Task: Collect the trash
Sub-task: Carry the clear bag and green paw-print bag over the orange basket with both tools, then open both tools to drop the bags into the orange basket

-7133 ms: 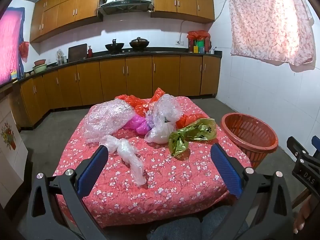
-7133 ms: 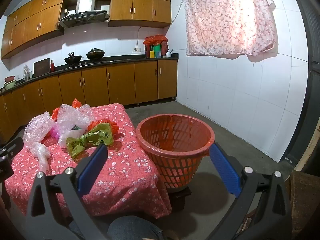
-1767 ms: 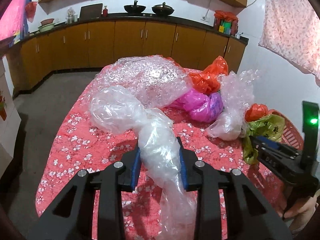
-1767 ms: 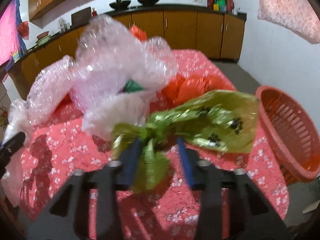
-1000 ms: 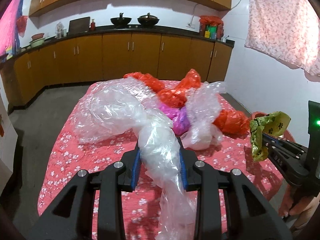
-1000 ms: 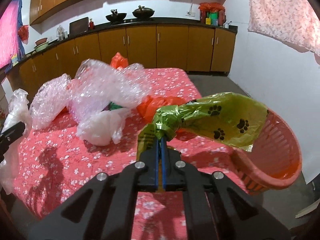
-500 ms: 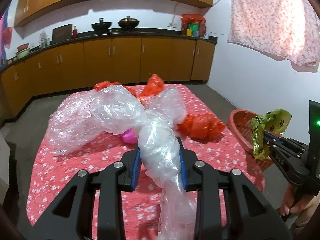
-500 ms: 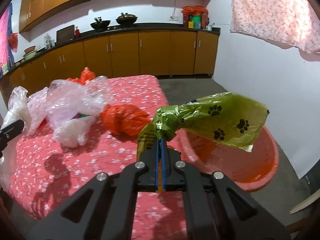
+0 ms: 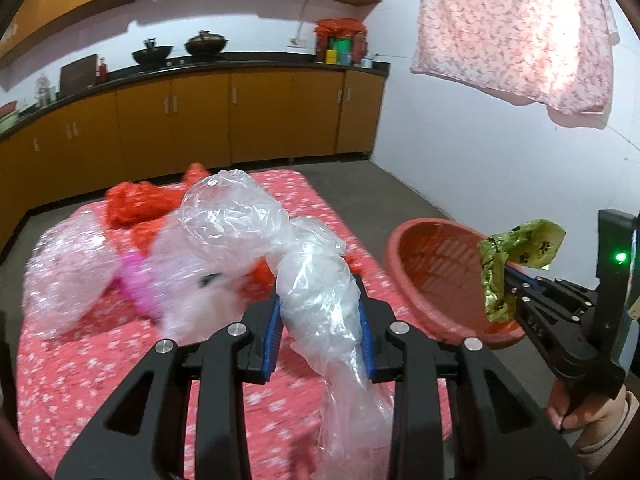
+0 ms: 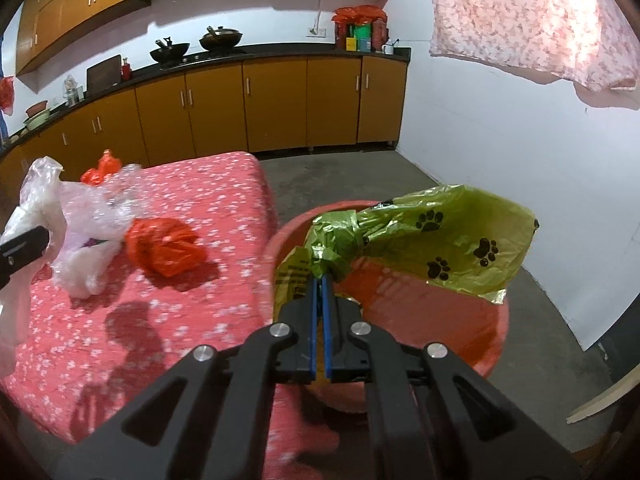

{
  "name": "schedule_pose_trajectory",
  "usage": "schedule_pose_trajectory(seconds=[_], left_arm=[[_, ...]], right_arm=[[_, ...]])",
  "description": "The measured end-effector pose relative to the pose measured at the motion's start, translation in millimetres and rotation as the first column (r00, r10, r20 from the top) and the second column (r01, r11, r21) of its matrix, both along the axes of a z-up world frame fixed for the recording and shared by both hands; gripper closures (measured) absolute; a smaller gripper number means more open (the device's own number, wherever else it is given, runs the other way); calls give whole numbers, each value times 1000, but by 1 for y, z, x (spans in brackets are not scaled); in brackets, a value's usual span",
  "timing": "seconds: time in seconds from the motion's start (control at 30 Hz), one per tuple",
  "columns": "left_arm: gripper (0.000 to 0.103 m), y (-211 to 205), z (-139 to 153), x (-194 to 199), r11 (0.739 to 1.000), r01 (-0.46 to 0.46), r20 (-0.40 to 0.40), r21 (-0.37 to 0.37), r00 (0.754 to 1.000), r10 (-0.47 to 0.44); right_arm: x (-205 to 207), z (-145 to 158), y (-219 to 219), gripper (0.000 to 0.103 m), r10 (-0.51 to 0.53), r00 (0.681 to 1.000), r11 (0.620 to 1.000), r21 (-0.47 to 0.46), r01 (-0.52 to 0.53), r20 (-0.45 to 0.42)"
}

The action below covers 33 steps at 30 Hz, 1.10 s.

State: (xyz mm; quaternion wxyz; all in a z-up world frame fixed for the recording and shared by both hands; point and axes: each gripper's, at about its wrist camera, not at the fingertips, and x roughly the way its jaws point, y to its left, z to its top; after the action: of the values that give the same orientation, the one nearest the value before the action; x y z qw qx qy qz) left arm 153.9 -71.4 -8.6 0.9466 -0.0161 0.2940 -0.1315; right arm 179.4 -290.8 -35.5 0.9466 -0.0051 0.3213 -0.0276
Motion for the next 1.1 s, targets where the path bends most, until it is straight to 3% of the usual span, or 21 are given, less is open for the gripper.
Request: schedule_pose_trajectory(seconds=[0.27,0.57,1.1], left_arm=[[71,-58,1,25,992,128,6,-4,992,-128],[71,-112,-13,46,962,269,-12,34,963,-269],[71,-154,-39,74,925,376,-92,60,924,-370]], right_arm=[[20,-4,-51,99,-9,1000,1000,18,10,-23],[35,-11,-76,99,42,999,999,24,-41,-25],[47,-25,-95,98,106,993,992,68,-103,-44]])
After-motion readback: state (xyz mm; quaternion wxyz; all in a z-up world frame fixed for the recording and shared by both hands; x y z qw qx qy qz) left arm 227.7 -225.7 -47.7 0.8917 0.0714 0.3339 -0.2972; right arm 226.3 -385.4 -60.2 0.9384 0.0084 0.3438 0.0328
